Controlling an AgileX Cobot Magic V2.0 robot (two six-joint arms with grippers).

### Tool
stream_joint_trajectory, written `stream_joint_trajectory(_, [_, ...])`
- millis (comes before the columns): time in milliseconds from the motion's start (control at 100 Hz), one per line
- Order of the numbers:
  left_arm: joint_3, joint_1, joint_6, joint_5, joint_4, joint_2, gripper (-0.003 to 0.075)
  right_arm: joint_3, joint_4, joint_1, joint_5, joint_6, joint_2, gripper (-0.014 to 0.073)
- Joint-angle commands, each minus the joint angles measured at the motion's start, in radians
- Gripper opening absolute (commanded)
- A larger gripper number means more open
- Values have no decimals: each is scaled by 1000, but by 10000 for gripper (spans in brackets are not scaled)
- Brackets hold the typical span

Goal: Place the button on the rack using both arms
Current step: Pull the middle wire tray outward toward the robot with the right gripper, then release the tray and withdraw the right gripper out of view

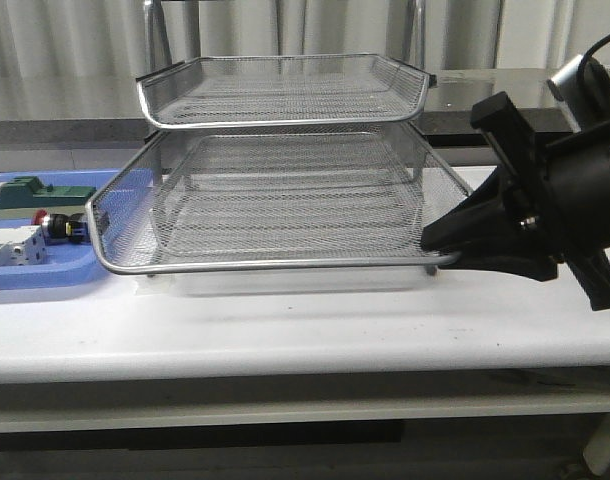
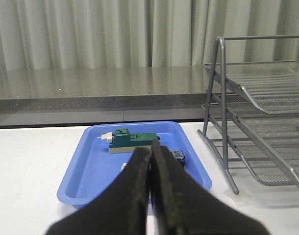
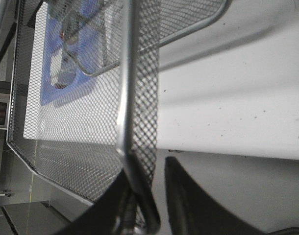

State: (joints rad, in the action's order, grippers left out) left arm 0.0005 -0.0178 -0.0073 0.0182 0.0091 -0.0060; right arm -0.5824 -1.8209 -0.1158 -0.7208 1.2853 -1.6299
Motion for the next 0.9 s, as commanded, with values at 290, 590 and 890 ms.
stream_joint_trajectory(290, [48, -6, -7, -77, -9, -34, 4, -14, -3, -2, -48, -51, 147, 476])
stream_joint_trajectory(590, [48, -6, -7, -77, -9, -34, 4, -14, 448, -2, 48, -404, 347, 476])
stream_joint_trajectory(890, [48, -6, -7, -77, -9, -34, 4, -49, 924, -2, 82, -715, 656, 440])
